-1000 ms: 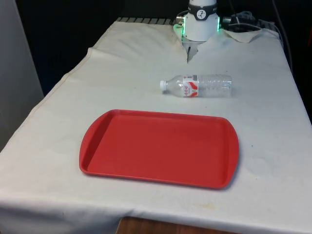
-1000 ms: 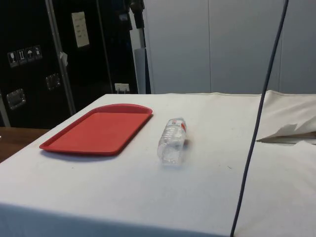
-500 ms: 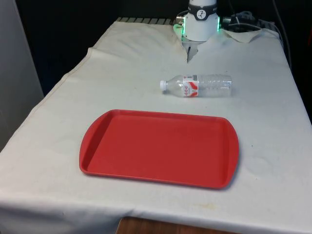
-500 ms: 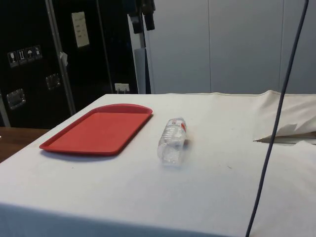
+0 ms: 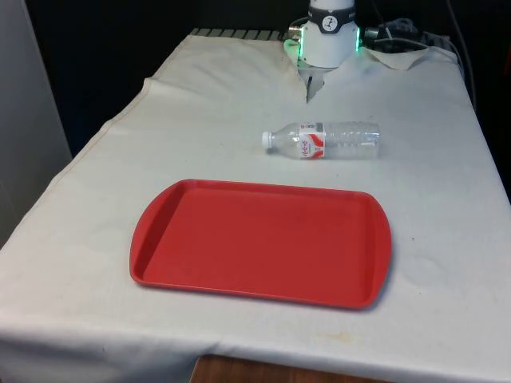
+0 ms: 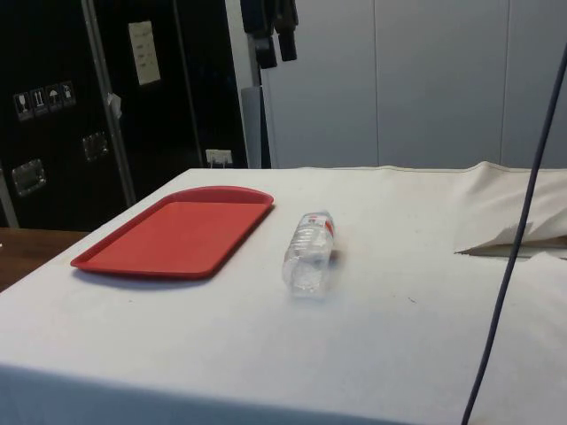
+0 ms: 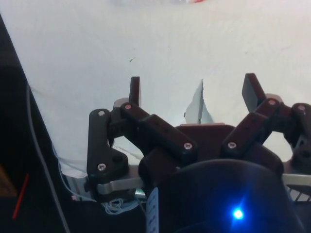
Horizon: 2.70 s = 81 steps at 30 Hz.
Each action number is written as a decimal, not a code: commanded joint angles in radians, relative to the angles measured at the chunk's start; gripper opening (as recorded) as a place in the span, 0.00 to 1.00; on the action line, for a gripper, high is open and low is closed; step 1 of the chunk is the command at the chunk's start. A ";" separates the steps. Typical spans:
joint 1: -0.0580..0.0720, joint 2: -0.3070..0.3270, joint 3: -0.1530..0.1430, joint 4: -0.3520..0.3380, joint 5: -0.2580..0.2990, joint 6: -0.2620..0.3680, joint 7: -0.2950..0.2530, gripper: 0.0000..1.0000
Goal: Place the bottle upright on the tray.
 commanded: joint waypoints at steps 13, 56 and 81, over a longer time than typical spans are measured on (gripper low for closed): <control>0.000 -0.063 0.010 -0.110 -0.007 0.048 0.041 1.00; -0.001 -0.057 0.047 -0.285 -0.046 0.272 0.296 1.00; -0.002 -0.006 0.047 -0.306 -0.036 0.319 0.455 1.00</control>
